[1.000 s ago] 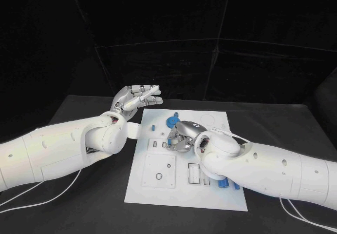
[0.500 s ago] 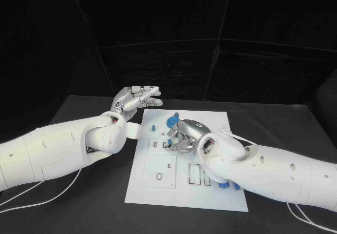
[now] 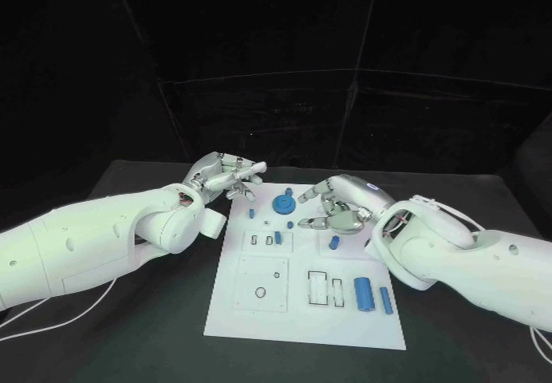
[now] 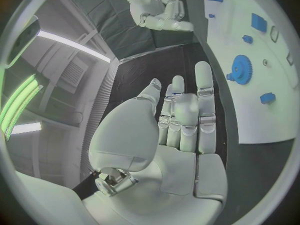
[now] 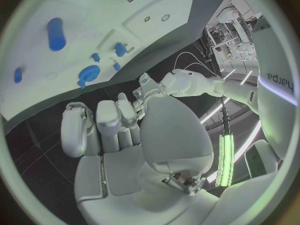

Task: Assemble the parts on the task board

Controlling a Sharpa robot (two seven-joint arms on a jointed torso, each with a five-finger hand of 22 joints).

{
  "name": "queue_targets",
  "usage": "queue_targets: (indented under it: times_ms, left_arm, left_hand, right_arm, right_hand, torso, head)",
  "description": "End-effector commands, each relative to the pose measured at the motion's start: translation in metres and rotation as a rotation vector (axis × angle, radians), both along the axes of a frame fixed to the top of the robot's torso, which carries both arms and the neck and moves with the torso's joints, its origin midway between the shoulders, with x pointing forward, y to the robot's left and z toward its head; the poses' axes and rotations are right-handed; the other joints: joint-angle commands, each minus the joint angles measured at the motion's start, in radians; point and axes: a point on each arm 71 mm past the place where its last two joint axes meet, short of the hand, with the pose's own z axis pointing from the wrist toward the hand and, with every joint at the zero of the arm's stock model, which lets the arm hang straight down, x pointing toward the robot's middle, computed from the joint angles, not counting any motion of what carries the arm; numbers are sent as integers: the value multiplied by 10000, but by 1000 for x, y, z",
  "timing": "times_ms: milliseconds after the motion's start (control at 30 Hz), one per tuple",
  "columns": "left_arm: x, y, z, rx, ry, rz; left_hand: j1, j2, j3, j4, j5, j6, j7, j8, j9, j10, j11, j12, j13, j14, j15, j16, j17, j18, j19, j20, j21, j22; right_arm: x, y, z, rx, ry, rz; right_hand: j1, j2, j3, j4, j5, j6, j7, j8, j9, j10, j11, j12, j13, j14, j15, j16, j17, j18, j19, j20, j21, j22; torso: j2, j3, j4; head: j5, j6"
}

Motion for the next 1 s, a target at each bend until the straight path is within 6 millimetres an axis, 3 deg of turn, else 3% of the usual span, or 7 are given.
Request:
queue_targets:
  times_ms: [33,133,233,267,467,700,1000]
  left_arm:
    - [-3,-6,-11,3653,1014,-1434]
    - [-1,-10,-11,5205,1438,-1763]
    - [1,-14,-10,6645,1845,-2008]
    - [2,-15,-10,6985,1950,-2053]
    - [7,-27,-9,8877,2626,-2288]
    - [9,-41,-12,9985,2916,-2171]
    - [12,-55,-16,10660,3108,-2140]
  left_hand:
    - [-448,-6,-187,334,3,289,-182,182,224,563,-169,751,666,840,-169,2077,2236,-206,514,-112,1831,2059]
    - [-640,-76,-498,527,9,365,-346,508,727,321,-275,2178,2084,903,-293,3494,3862,-636,1147,-272,4548,5397]
    - [-570,215,-575,623,-55,410,-583,1181,1462,312,-379,5549,5536,1058,-434,4283,4855,-951,1719,-405,6425,7917]
    - [-616,241,-620,671,-15,327,-574,1361,1686,219,-426,6106,6124,1058,-531,4283,4855,-1112,1917,-357,6956,8698]
    - [-1075,373,-1039,1206,-15,-443,-454,1869,2542,-696,-383,6214,6289,1058,-363,4283,4855,-1024,1817,-372,6890,8505]
    - [-1272,425,-1874,1655,-57,-944,-609,3332,4060,-251,-552,8531,8646,1058,-487,4283,4855,-1205,2005,-425,7617,9666]
    - [-1478,518,-2369,1710,-53,-1396,-662,4023,4861,-255,-556,8916,9029,1058,-500,4283,4855,-1265,2069,-454,7855,10071]
  right_arm:
    - [6,-19,11,1058,931,40]
    - [14,-40,17,1183,1162,-487]
    - [21,-58,19,1155,1411,-933]
    - [22,-61,20,1141,1455,-1034]
    - [30,-76,22,1059,1583,-1482]
    - [32,-78,23,962,1620,-1589]
    - [31,-76,24,758,1552,-1613]
  right_hand:
    - [151,18,-91,-19,67,65,-52,88,21,-25,-17,-26,-1,-55,-21,-81,-33,152,-94,-14,-70,17]
    - [165,36,-104,-16,76,79,-57,102,24,-17,-22,-19,4,-55,-25,-89,-42,155,-100,-16,-77,6]
    - [157,86,-201,36,106,123,-73,150,31,-1,-35,-12,5,-50,-37,-116,-65,163,-124,-27,-103,-33]
    - [149,91,-228,51,106,130,-76,160,32,1,-37,-12,3,-48,-39,-121,-68,166,-131,-29,-110,-45]
    - [142,111,-332,101,98,175,-93,210,39,15,-51,-3,6,-48,-49,-156,-108,172,-147,-39,-131,-74]
    - [186,141,-408,119,144,225,-112,264,46,19,-69,-6,-1,-52,-63,-198,-159,184,-181,-51,-164,-125]
    - [168,142,-538,183,154,259,-129,319,50,23,-82,-9,-9,-57,-77,-248,-218,194,-211,-65,-198,-174]
  torso:
    - [-126,43,-4]
    - [-205,58,-5]
    - [-277,75,-9]
    - [-300,83,-12]
    - [-345,113,-21]
    - [-350,127,-23]
    - [-342,120,-37]
  head:
    - [9,-23]
    - [8,-38]
    - [30,-60]
    - [42,-83]
    - [52,-152]
    - [63,-160]
    - [59,-197]
